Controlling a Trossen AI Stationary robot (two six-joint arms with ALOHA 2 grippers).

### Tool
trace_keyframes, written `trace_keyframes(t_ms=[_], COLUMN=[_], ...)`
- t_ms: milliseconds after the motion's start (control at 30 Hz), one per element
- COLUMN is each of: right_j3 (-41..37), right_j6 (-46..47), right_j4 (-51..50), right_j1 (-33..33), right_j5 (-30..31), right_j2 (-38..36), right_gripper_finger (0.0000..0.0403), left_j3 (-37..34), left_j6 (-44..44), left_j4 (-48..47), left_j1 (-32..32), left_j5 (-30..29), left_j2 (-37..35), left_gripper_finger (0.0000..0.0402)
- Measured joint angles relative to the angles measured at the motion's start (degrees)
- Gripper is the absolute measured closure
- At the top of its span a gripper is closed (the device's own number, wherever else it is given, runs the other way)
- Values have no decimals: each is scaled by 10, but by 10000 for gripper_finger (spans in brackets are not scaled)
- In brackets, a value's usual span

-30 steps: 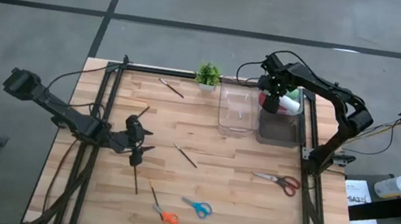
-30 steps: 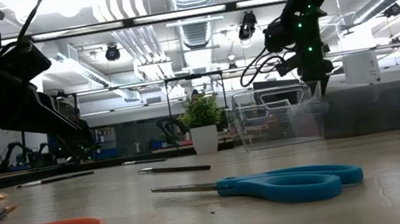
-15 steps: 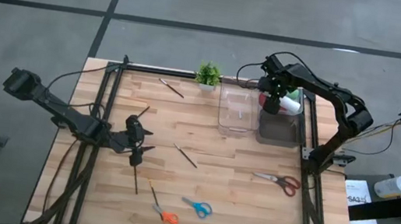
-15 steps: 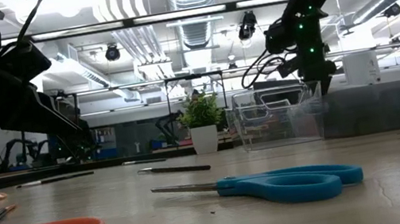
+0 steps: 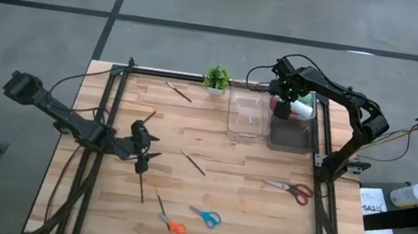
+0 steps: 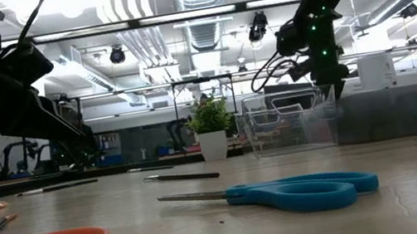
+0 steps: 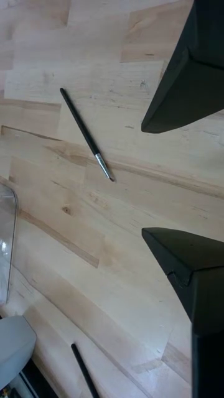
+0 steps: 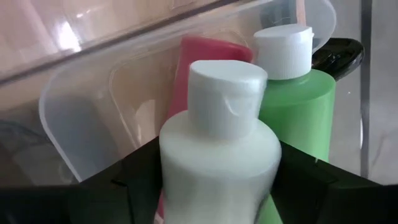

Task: Pick & Place Paint Supplies
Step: Put the white paint bottle into the right transparent bin

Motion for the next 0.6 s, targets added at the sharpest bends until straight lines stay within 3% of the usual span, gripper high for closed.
trace_keyframes(t_ms=[167, 600], right_j3=[0, 0], right_j6=[5, 5], right_j4=[2, 5], right_j1=[0, 0], right_j5=[0, 0], right_j2=[0, 0], right_gripper_finger=[129, 126], left_j3=[0, 0], left_j6=[0, 0], left_j4=[0, 0], left_j1=[0, 0], left_j5=[0, 0], left_j2=[0, 0], left_gripper_finger=[135, 135])
